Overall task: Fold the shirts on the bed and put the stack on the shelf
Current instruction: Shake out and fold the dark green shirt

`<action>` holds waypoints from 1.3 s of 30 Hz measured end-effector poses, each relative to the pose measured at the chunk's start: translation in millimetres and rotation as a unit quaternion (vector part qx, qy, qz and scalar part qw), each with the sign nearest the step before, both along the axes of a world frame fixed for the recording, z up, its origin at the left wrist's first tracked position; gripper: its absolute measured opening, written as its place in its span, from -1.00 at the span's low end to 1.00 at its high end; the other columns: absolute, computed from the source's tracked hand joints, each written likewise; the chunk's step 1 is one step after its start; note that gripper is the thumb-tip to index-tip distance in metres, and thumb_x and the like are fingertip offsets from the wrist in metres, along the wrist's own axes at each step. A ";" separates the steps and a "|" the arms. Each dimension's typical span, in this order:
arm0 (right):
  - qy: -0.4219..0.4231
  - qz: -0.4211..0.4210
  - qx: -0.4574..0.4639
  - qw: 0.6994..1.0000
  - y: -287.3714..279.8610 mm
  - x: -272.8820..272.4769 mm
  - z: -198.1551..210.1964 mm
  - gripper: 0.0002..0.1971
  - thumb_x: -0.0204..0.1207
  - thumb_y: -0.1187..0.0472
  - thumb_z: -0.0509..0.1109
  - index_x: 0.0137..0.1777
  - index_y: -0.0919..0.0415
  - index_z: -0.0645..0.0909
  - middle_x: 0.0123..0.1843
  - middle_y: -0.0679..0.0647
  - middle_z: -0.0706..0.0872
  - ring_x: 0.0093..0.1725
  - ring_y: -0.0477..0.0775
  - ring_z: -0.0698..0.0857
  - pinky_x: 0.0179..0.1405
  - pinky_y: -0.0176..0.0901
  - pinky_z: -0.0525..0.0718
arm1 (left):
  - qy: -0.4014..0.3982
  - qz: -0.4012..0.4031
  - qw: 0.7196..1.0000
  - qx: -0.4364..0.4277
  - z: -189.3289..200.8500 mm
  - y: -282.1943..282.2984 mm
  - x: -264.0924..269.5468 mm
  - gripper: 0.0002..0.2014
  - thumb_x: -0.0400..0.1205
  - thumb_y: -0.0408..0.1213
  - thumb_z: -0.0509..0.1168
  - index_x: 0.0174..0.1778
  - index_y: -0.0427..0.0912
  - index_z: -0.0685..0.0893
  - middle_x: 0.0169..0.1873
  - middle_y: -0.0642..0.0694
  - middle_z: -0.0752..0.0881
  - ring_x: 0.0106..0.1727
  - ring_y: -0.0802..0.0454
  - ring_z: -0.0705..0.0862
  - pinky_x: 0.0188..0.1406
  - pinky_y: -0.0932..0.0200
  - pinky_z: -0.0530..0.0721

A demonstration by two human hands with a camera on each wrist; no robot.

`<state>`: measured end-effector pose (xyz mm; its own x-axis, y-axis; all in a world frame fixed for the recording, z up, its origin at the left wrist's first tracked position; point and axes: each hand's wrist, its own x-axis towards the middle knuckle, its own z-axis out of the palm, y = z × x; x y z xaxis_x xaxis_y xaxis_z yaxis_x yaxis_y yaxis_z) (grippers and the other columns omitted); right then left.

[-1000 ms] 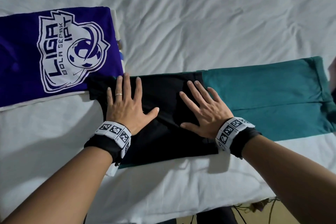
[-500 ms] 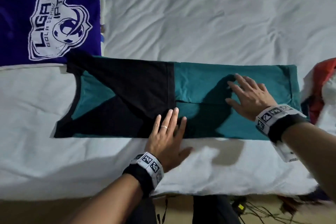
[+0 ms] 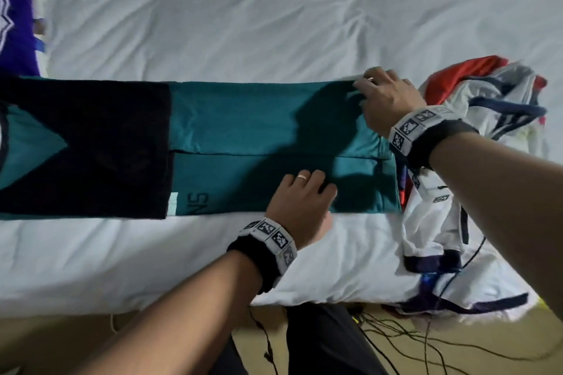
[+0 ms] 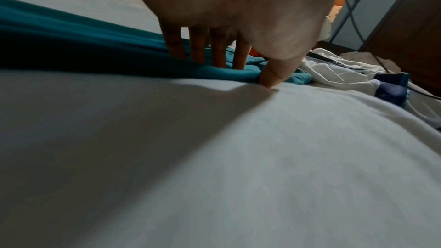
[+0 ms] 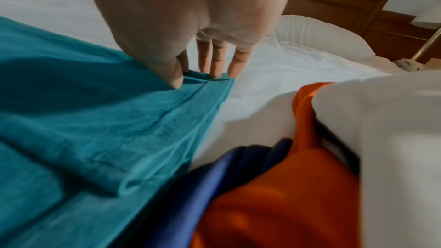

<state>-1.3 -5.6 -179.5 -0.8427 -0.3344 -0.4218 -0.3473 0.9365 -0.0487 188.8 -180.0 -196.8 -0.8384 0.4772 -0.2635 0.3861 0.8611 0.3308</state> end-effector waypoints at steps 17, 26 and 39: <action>-0.164 -0.057 -0.083 0.981 3.2 -44.2 39.2 -0.86 0.52 0.13 0.44 -0.01 0.18 0.68 -0.15 0.11 0.68 -0.08 0.17 0.67 -0.19 -0.14 0.50 | 0.042 0.122 0.984 0.125 26.1 54.9 -15.6 -0.91 0.37 -0.23 0.18 -0.31 -0.11 0.57 -0.40 -0.05 0.56 -0.44 -0.13 0.59 -0.54 0.19 0.39; -0.120 -0.062 -0.249 0.959 -108.7 -35.2 100.4 -0.80 0.54 0.19 0.45 0.16 0.03 0.67 -0.19 -0.16 0.63 -0.27 -0.23 0.59 -0.41 -0.55 0.45 | 0.057 0.329 0.918 0.216 74.6 -52.2 3.0 -0.95 0.42 -0.14 0.15 -0.33 0.00 0.43 -0.40 0.07 0.56 -0.36 0.01 0.50 -0.42 0.19 0.36; -0.139 -0.101 -0.353 0.920 -417.7 13.6 60.9 -0.93 0.53 0.32 0.44 -0.13 0.16 0.72 -0.33 0.00 0.71 -0.49 -0.18 0.62 -0.42 -0.33 0.62 | 0.019 0.529 0.788 0.316 60.5 -324.0 96.9 -0.88 0.51 -0.06 0.15 -0.23 0.18 0.59 -0.26 0.20 0.71 -0.16 0.19 0.68 -0.13 0.17 0.61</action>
